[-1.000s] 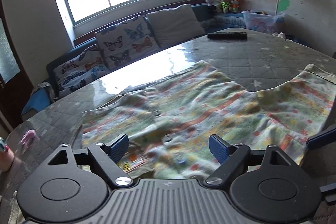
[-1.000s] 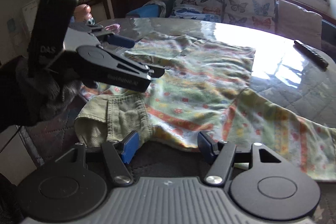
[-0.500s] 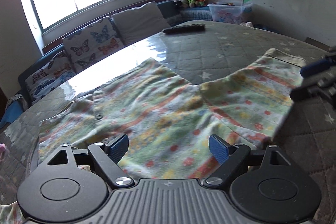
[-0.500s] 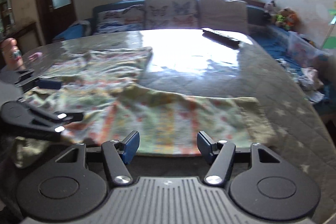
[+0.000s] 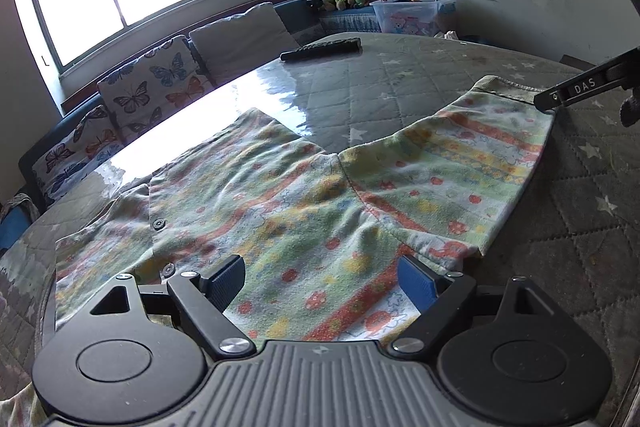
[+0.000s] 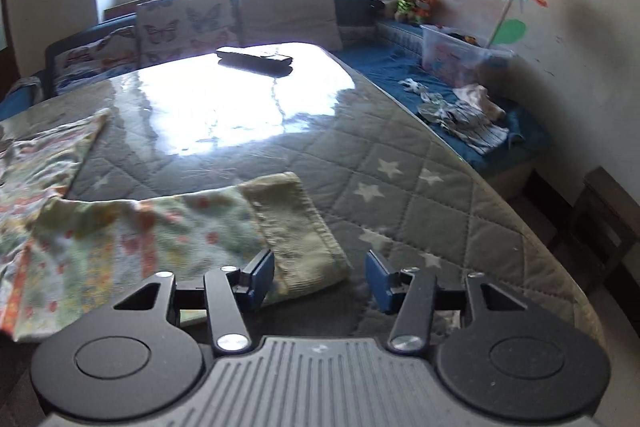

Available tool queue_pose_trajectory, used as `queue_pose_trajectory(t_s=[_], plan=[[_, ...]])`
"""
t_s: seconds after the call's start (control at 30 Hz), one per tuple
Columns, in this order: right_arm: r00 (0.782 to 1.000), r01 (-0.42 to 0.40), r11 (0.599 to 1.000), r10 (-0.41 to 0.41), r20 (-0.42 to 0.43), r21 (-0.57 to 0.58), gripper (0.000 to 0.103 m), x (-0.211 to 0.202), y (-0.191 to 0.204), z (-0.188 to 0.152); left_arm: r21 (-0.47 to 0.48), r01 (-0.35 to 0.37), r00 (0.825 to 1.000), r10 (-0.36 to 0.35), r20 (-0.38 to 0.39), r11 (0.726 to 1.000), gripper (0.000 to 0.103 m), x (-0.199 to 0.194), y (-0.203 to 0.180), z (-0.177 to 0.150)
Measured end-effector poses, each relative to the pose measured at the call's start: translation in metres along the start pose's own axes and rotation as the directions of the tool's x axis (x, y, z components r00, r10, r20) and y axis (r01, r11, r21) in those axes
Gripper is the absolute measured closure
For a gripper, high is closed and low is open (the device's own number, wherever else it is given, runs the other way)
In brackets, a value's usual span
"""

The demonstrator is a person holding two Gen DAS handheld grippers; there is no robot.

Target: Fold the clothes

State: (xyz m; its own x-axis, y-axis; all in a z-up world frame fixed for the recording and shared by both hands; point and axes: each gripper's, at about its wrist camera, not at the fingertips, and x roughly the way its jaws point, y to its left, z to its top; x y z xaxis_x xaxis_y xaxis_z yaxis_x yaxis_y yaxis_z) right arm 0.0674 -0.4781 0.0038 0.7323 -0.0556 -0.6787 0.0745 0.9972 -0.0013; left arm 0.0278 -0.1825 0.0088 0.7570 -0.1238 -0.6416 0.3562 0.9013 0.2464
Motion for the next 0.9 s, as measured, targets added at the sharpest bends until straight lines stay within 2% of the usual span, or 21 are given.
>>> queue_pose_trajectory(t_s=[0.07,0.27,0.33,0.4,0.6,0.77,0.9], plan=[[1.0,-0.008,1.0,0.008,0.003,0.025,0.054,0.002,-0.003,-0.001,0.001,0.0,1.0,0.0,0.0,1.0,0.017,0.0,0.0,0.0],[0.999,-0.029,0.998,0.027,0.023,0.058,0.068,0.003,-0.004,-0.002,0.0,0.0,1.0,0.0,0.0,1.0,0.017,0.0,-0.001,0.0],[0.999,-0.041,0.997,0.04,0.027,0.068,0.084,0.003,-0.005,-0.001,0.0,0.0,1.0,0.0,0.0,1.0,0.017,0.0,-0.002,0.0],[0.998,-0.059,0.995,0.057,0.03,0.078,0.094,0.003,-0.006,0.0,0.001,0.001,1.0,-0.001,0.0,1.0,0.017,0.0,-0.002,0.0],[0.996,-0.056,0.995,0.049,0.075,0.086,0.097,0.001,-0.005,0.013,0.002,0.002,1.0,-0.002,0.002,1.0,0.016,0.0,-0.002,-0.001],[0.998,-0.052,0.995,0.047,0.05,0.085,0.097,0.008,-0.002,0.015,0.005,0.008,1.0,-0.008,0.005,1.0,0.016,-0.001,-0.002,0.0],[0.991,-0.09,0.991,0.08,0.11,0.095,0.097,-0.012,-0.002,0.034,-0.007,0.015,1.0,-0.015,0.021,1.0,0.016,-0.008,0.002,0.001]])
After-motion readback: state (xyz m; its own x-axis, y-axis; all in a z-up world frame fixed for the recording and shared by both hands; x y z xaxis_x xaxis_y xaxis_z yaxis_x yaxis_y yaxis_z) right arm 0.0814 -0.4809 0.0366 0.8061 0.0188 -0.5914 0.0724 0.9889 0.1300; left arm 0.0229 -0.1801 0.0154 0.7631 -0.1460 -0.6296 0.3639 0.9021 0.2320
